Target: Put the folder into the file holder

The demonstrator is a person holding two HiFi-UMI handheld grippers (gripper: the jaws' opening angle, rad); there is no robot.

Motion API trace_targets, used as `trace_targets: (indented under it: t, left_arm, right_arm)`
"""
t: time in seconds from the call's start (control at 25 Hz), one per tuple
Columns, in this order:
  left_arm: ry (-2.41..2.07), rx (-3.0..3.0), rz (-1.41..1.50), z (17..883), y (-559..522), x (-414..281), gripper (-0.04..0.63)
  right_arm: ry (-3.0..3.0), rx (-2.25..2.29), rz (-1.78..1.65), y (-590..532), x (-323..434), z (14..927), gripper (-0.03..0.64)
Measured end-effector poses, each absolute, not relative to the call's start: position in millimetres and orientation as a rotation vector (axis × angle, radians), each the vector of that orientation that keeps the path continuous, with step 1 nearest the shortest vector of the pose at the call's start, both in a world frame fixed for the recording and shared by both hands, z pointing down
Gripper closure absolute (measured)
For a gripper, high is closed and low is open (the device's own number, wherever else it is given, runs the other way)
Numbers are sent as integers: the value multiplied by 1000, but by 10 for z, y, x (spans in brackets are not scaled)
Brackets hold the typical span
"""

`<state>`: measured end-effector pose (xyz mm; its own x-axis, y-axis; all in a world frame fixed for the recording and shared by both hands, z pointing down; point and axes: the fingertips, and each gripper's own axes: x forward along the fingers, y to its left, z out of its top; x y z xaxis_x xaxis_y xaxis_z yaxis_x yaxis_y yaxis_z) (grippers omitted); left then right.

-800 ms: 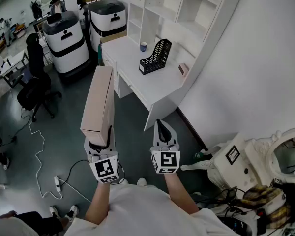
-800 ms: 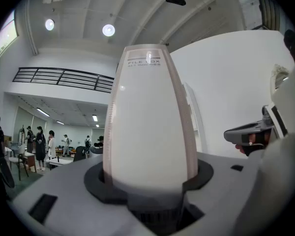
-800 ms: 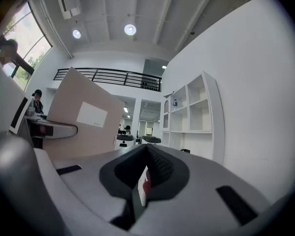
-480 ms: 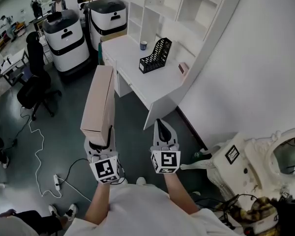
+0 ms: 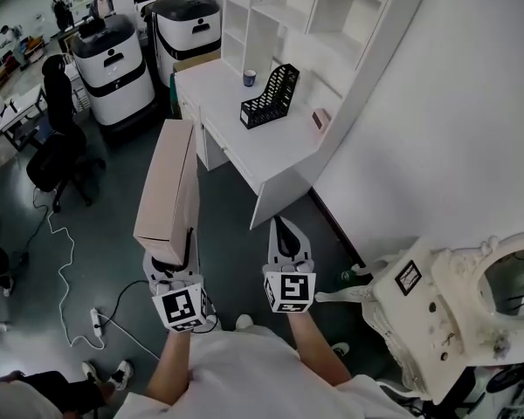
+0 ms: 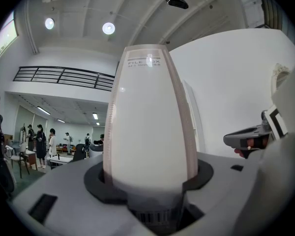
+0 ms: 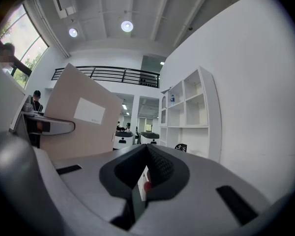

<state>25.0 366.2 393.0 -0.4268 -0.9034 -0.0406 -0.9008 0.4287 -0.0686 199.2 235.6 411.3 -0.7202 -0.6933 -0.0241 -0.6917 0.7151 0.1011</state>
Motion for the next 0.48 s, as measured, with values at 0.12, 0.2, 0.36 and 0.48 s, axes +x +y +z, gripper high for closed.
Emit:
trace_targets:
  t: [0.12,0.2,0.36,0.48]
  left_arm:
    - [2602,-1630,-64,3930,3573,284,324]
    - [2600,-1624,-73,3920,3484,279,324]
    - [2602,-1617,-92,3966,3263,182,324]
    - [2610,-1622,-97,4037,3020,23,324]
  right_arm:
    - [-2891,1146,-124,2237,2034,4214,621]
    - [-2885,1137,-111,2128,2023,4276,621]
    - [-2880,1122,-83,1931,1932,4393,621]
    - [-2868,1119,-63,1701,1784,4474,621]
